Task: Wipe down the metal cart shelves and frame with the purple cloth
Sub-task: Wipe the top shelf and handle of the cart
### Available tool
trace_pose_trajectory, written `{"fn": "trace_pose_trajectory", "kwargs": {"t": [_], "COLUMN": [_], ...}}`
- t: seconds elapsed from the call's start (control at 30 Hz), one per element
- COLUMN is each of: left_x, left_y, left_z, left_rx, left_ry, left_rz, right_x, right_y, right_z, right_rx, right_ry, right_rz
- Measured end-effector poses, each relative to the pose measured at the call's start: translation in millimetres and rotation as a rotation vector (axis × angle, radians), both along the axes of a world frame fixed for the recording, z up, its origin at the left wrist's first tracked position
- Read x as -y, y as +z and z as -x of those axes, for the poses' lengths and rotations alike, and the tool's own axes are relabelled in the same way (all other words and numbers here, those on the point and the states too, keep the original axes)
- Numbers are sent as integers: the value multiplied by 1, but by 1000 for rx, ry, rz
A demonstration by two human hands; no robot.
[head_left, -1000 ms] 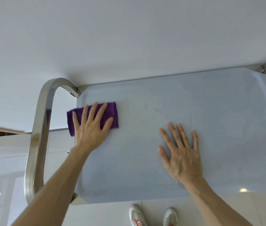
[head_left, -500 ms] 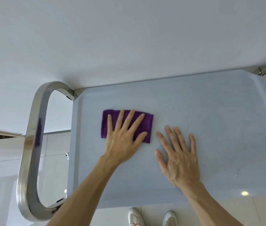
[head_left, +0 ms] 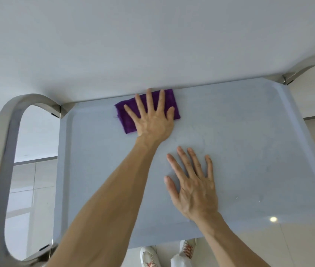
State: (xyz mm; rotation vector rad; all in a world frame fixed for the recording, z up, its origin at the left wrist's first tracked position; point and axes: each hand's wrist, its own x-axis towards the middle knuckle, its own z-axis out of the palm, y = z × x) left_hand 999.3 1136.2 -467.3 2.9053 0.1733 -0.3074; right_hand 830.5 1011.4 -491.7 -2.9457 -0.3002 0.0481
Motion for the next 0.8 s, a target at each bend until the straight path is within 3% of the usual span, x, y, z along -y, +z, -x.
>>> {"fn": "trace_pose_trajectory", "kwargs": {"t": [0.3, 0.43, 0.57, 0.67, 0.8], "left_x": [22, -22, -87, -94, -90], "left_y": [10, 19, 7, -8, -20], "left_z": [27, 47, 106, 130, 128], "left_rx": [-59, 165, 120, 47, 90], "left_ry": [-225, -86, 13, 4, 39], "left_rz": [56, 257, 78, -14, -75], "right_x": [0, 0, -1, -1, 0], "right_y": [2, 1, 1, 1, -1], "right_z": [0, 1, 0, 0, 0], "right_rx": [-16, 8, 34, 41, 47], "right_ry": [-3, 3, 12, 12, 19], "right_rz": [-11, -32, -36, -43, -45]}}
